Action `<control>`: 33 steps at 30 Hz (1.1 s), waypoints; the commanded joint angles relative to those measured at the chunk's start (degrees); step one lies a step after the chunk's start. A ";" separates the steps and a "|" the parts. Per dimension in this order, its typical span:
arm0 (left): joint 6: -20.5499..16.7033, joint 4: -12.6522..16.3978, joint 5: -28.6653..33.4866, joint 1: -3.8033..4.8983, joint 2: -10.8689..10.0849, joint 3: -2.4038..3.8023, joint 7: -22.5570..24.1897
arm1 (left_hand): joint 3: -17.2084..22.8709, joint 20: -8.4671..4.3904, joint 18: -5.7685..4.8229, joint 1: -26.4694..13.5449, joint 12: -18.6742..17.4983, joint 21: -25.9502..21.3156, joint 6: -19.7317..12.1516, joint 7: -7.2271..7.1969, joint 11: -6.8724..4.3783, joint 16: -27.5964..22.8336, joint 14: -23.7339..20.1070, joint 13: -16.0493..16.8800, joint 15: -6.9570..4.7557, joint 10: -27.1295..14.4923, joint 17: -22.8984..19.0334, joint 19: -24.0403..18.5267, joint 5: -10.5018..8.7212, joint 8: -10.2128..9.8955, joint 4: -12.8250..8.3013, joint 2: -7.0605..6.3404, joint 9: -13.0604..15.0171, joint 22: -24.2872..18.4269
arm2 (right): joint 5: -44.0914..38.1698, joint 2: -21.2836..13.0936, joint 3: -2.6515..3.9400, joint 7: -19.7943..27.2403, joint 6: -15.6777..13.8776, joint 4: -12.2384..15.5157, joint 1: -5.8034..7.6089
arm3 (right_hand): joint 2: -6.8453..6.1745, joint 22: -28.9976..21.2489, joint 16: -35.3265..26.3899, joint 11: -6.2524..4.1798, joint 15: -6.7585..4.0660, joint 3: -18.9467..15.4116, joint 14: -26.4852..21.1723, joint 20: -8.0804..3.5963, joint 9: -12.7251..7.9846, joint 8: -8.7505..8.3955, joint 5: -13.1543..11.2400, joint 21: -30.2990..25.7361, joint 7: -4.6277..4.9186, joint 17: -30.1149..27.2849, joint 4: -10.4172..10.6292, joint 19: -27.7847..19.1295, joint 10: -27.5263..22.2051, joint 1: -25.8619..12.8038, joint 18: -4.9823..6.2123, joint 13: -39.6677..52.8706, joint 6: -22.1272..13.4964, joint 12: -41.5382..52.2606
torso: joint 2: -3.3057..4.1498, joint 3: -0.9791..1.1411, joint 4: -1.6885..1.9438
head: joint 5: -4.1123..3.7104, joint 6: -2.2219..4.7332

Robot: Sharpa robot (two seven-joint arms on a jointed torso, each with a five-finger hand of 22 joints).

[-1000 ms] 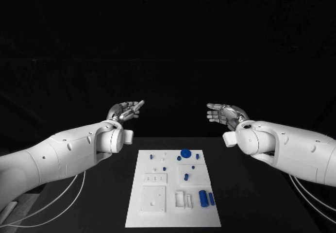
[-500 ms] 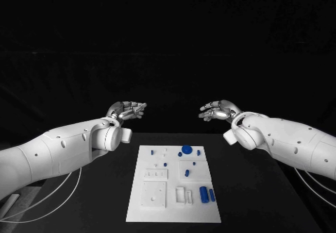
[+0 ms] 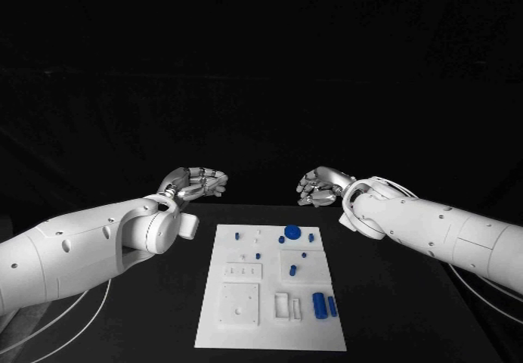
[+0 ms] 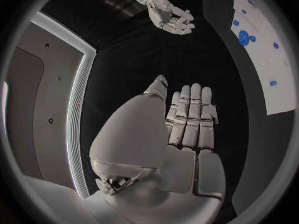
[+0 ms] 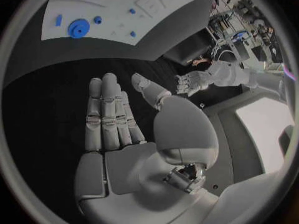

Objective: Assemble the parts on the task board

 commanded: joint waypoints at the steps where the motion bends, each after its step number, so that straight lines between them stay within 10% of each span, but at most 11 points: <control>1: 1.22 2.41 -1.58 0.38 -0.75 0.13 1.01 | -0.49 0.00 0.68 0.81 -0.35 0.25 0.56 -0.06 0.00 0.18 0.39 -0.14 0.11 0.42 0.09 0.33 0.38 -0.21 0.04 -0.04 -0.15 1.33 | -14.47 0.41 0.02 -1.98 -0.93 -0.33 -0.28 | -1.00 1.67 14.11 -0.82 -1.43 -0.83 5.02 -4.86 -1.24 -1.18 0.75 13.72 -0.53 10.35 -0.26 7.63 2.22 1.84 1.31 -0.05 2.83 -1.72 | 1.78 -0.19 0.99 | -0.56 0.51; 14: 1.81 7.78 -4.10 1.06 -3.19 0.17 0.94 | -1.45 -0.02 0.55 1.52 -1.33 0.57 0.81 -0.02 0.28 -0.22 0.32 -0.53 0.17 0.31 0.21 0.28 0.34 -0.57 0.83 -0.52 -0.55 1.34 | -22.11 2.86 0.05 -1.97 -2.07 -2.84 -3.08 | -2.43 1.51 18.36 -0.15 -0.86 -0.08 4.52 -5.93 -1.55 -1.91 2.39 21.53 -1.31 10.45 -0.31 7.70 1.59 2.13 1.31 -0.79 3.08 -4.93 | 6.29 -0.22 3.02 | -1.68 1.86; 33: 2.10 11.35 -4.10 1.08 -4.18 0.21 0.60 | -1.86 -0.04 0.55 1.46 -1.62 0.75 1.00 -0.06 0.30 -0.28 0.47 -0.64 0.14 0.44 0.31 0.34 0.25 -0.65 1.03 -0.46 -0.68 1.33 | -28.60 4.05 0.07 -6.17 -4.39 -4.45 -3.44 | -3.51 1.20 20.13 0.30 -0.42 0.98 4.42 -6.04 -1.57 -2.11 1.29 23.05 -1.52 9.42 -0.21 8.23 1.22 2.32 1.31 -1.69 3.20 -6.48 | 10.00 -0.35 4.17 | -2.71 3.42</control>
